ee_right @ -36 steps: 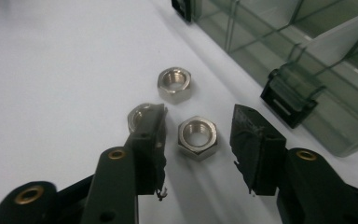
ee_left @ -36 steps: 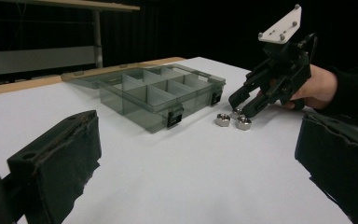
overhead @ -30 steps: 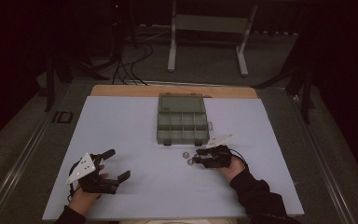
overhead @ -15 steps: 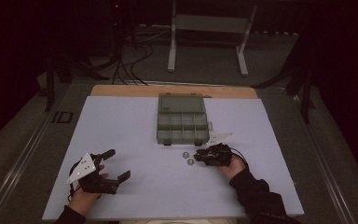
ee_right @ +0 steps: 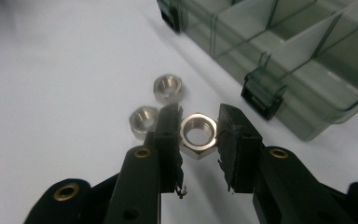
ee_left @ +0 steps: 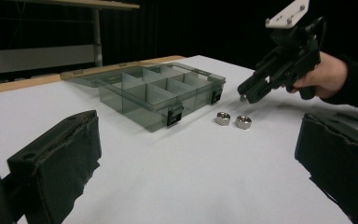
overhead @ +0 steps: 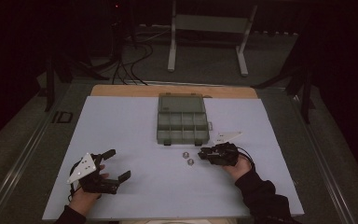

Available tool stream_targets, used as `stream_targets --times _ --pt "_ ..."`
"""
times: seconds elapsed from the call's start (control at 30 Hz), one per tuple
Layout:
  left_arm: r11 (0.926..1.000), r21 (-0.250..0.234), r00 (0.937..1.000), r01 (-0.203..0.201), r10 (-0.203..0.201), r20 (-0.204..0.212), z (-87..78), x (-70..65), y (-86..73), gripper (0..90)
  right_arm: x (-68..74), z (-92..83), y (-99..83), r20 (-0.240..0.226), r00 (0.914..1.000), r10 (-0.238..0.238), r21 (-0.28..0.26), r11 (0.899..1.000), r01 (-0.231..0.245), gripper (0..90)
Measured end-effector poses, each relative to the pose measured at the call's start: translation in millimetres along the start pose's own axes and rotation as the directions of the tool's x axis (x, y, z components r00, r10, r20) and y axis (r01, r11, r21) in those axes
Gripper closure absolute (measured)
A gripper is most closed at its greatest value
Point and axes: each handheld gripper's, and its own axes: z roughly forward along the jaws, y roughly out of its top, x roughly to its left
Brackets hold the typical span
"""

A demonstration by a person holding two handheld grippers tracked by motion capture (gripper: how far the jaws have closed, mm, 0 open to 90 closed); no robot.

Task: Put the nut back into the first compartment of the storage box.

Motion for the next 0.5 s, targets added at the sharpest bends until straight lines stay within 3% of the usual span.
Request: stream_targets --times 0.3,0.5 --pt "0.9997 0.02 0.9998 -0.013 0.013 0.015 2.3 -2.3 -0.5 1.0 3.4 -16.4 23.6 0.01 0.9995 -0.029 -0.065 0.997 0.029 70.2" --pt "0.9996 0.025 0.9997 -0.012 0.012 0.02 2.6 -2.3 -1.0 1.0 1.1 -18.4 38.9 0.014 0.9991 -0.039 -0.09 0.995 0.041 70.2"
